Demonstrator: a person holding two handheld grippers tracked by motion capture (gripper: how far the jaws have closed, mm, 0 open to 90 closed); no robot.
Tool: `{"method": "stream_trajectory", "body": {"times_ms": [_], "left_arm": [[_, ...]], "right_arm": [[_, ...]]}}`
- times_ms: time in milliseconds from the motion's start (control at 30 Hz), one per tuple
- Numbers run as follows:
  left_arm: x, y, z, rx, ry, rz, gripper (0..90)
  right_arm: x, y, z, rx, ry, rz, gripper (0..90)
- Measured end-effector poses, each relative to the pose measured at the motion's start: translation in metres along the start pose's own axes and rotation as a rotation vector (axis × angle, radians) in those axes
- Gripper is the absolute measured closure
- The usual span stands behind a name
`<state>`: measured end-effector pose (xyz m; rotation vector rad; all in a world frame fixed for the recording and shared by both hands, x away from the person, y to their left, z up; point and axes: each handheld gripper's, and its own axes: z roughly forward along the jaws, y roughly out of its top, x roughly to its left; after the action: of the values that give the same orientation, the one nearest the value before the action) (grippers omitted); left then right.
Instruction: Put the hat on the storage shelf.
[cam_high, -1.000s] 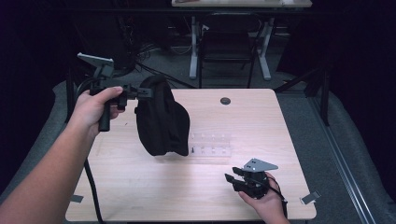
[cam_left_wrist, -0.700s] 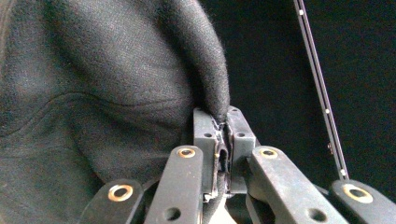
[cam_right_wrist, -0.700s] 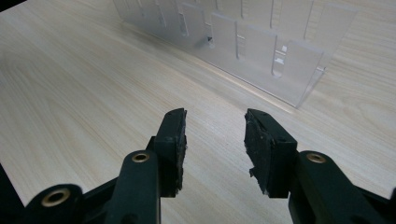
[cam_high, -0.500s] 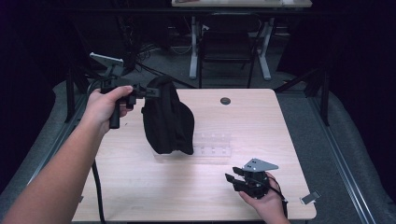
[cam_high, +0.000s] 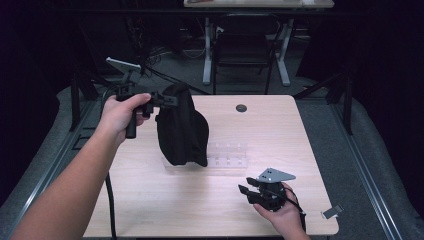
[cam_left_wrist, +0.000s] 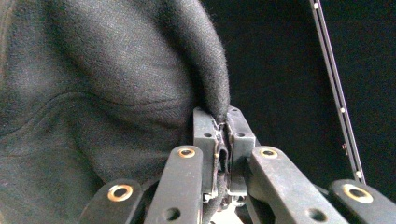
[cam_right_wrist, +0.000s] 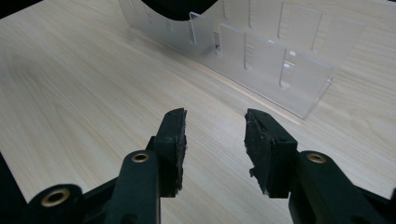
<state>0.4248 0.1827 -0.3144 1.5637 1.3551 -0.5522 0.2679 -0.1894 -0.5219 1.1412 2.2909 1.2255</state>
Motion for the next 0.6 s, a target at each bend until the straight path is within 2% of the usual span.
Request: {"method": "stream_trajectory", "body": {"times_ms": [100,400,433,600], "left_arm": [[-0.002,0.0,0.004,0.0,0.0,0.004,85.8],[-0.008,0.0,0.017,0.005,-0.007,0.022,85.6],[-0.009,0.0,0.018,0.006,-0.007,0.023,85.6],[-0.009,0.0,0.021,-0.001,-0.012,0.021,85.4]], "right_arm": [[0.002,0.006,0.0,-0.016,0.02,0.008,58.0],[0.009,0.03,0.0,-0.017,0.026,-0.059,58.8],[0.01,0.031,0.001,-0.025,0.034,-0.051,59.0],[0.015,0.041,0.009,-0.01,0.042,-0.08,62.4]]}}
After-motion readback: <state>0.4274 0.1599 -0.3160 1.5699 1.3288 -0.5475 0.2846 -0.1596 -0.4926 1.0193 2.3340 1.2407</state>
